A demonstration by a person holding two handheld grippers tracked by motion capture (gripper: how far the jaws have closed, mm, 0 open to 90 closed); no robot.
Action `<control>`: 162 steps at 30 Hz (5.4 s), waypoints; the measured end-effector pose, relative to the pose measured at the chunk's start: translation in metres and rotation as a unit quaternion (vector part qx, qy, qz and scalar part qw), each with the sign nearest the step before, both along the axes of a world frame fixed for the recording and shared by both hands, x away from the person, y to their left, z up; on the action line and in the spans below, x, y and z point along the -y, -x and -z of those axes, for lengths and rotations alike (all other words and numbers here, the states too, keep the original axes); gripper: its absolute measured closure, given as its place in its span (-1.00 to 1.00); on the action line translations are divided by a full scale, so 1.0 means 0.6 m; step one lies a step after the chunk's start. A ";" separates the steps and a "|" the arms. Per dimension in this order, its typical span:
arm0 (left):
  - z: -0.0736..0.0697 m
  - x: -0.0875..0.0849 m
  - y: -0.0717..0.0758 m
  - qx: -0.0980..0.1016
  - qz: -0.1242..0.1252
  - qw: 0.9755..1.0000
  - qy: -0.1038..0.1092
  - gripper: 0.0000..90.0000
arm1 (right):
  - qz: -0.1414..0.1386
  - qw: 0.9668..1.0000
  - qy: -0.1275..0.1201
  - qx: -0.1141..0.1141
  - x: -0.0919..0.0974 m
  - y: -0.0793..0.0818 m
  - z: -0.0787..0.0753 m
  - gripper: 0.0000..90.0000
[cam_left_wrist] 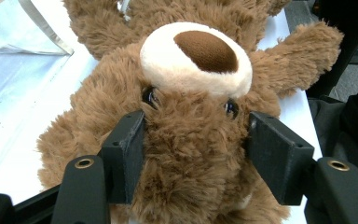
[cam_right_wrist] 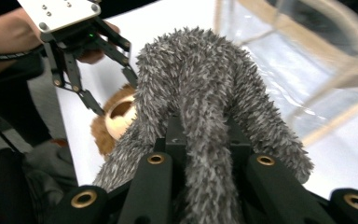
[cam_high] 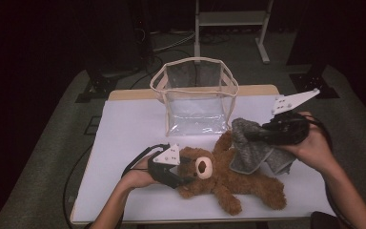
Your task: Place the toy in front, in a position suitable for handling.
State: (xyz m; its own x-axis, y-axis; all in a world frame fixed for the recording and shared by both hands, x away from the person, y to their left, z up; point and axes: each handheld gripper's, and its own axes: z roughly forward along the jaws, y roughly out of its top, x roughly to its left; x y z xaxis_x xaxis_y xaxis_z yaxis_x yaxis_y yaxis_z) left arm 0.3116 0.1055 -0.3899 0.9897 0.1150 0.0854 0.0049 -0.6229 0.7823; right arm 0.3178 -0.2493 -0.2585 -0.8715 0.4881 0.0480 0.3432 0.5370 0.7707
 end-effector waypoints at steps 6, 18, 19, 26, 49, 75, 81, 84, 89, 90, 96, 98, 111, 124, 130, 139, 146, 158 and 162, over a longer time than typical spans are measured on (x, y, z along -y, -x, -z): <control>-0.002 0.002 0.000 -0.004 0.000 1.000 -0.002 -0.15 | 0.005 0.998 0.054 -0.013 -0.005 -0.006 0.014 0.70; -0.001 -0.002 0.008 -0.006 0.016 1.000 -0.001 -0.15 | -0.094 0.990 0.076 -0.075 -0.147 -0.037 0.126 0.32; -0.002 -0.002 0.009 -0.004 0.020 1.000 -0.004 -0.15 | -0.093 0.991 0.057 -0.079 -0.137 -0.034 0.112 0.24; -0.004 0.000 0.013 -0.004 0.024 1.000 -0.010 -0.15 | -0.072 0.995 0.016 -0.067 -0.086 -0.021 0.081 0.14; -0.006 0.018 0.016 0.004 0.030 0.999 -0.011 -0.18 | -0.058 0.996 0.046 -0.040 -0.091 -0.003 0.139 0.68; -0.014 0.014 0.025 0.004 0.045 0.999 -0.010 -0.19 | -0.030 0.998 -0.002 -0.052 -0.029 -0.004 0.141 0.67; -0.028 0.004 0.011 -0.001 0.012 1.000 0.025 -0.36 | -0.046 0.996 -0.038 -0.060 -0.031 0.025 0.171 0.67; -0.016 0.013 0.008 -0.013 0.014 1.000 0.008 -0.35 | -0.055 0.996 -0.038 -0.059 -0.034 0.034 0.170 0.67; -0.009 0.015 0.015 -0.011 0.023 1.000 0.004 -0.31 | -0.043 0.998 -0.039 -0.034 -0.023 0.029 0.149 0.67; -0.009 0.015 0.016 -0.010 0.024 1.000 0.005 -0.31 | -0.037 0.998 -0.042 -0.031 -0.022 0.025 0.146 0.67; -0.014 0.007 0.009 -0.014 0.016 1.000 0.009 -0.44 | -0.035 0.998 -0.032 -0.047 -0.033 0.013 0.170 0.66; -0.013 0.003 0.007 -0.020 0.010 1.000 0.019 -0.51 | -0.037 0.997 -0.036 -0.050 -0.036 0.018 0.179 0.67; -0.008 0.002 0.002 -0.052 -0.005 0.998 0.035 -0.79 | -0.050 0.998 -0.030 -0.036 -0.025 0.074 0.188 0.67; 0.019 0.034 -0.011 -0.129 0.002 0.990 0.064 -0.93 | -0.049 0.997 -0.048 -0.038 -0.018 0.077 0.196 0.67; 0.023 0.034 -0.017 -0.141 0.002 0.988 0.069 -0.29 | -0.046 0.997 -0.045 -0.036 -0.024 0.072 0.196 0.66; -0.007 0.024 -0.043 -0.079 -0.031 0.995 0.049 0.25 | -0.034 0.998 -0.052 -0.032 -0.034 0.038 0.181 0.66; -0.026 0.017 -0.073 -0.065 -0.030 0.997 0.029 0.24 | -0.039 0.997 -0.064 -0.031 -0.042 0.006 0.171 0.66; -0.034 -0.008 -0.057 -0.035 -0.035 0.999 0.012 -0.02 | -0.053 0.994 -0.074 -0.058 -0.060 -0.022 0.189 0.66; -0.023 -0.023 -0.044 -0.049 -0.029 0.998 0.040 -0.31 | -0.067 0.995 -0.057 -0.047 -0.075 -0.002 0.190 0.66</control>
